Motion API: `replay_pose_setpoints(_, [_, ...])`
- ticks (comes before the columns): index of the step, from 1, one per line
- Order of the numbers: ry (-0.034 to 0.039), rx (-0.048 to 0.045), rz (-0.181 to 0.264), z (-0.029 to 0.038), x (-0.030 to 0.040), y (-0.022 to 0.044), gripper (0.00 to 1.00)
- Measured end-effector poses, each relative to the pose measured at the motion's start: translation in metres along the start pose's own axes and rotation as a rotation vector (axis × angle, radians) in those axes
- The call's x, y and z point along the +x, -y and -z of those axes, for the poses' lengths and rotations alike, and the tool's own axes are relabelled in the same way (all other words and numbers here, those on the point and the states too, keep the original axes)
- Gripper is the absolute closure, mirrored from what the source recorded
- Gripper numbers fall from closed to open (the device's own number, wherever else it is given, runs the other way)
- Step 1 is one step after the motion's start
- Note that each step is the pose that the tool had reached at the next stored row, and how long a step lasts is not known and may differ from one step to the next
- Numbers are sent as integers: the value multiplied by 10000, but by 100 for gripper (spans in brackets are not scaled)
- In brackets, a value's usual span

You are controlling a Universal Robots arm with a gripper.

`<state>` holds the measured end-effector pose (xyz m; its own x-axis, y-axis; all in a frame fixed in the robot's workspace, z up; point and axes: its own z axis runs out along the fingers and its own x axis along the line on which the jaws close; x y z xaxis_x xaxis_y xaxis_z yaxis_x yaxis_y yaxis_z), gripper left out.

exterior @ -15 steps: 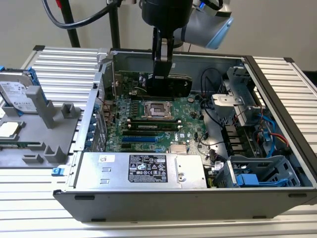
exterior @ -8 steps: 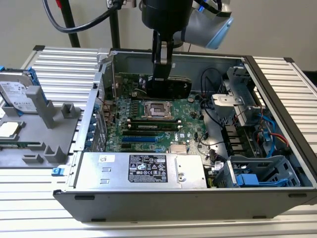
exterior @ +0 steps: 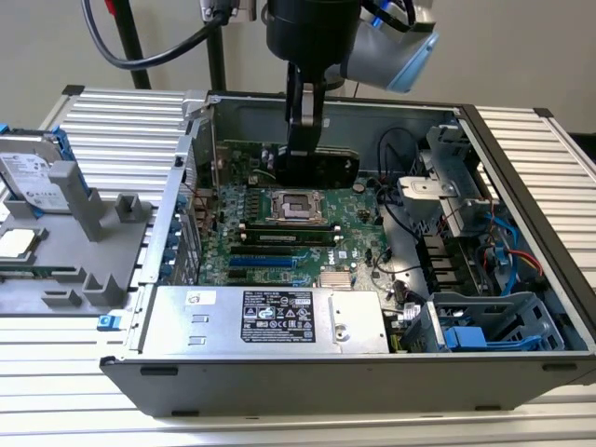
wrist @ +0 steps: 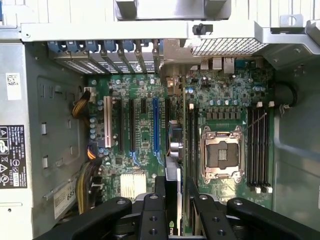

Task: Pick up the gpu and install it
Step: 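Insert the gpu into the slot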

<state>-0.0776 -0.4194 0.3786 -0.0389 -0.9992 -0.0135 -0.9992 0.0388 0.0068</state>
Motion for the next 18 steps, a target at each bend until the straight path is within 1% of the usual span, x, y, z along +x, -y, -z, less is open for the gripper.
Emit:
replay_pose_setpoints(3, [0,4,-23,-25,0,0,100])
replay_pose_setpoints(7, [1,7,-257,-51,1,1,100])
replay_pose_setpoints(15, [2,11,-270,-101,1,1,100])
replay_pose_setpoints(18, [0,10,-270,-108,1,1,100])
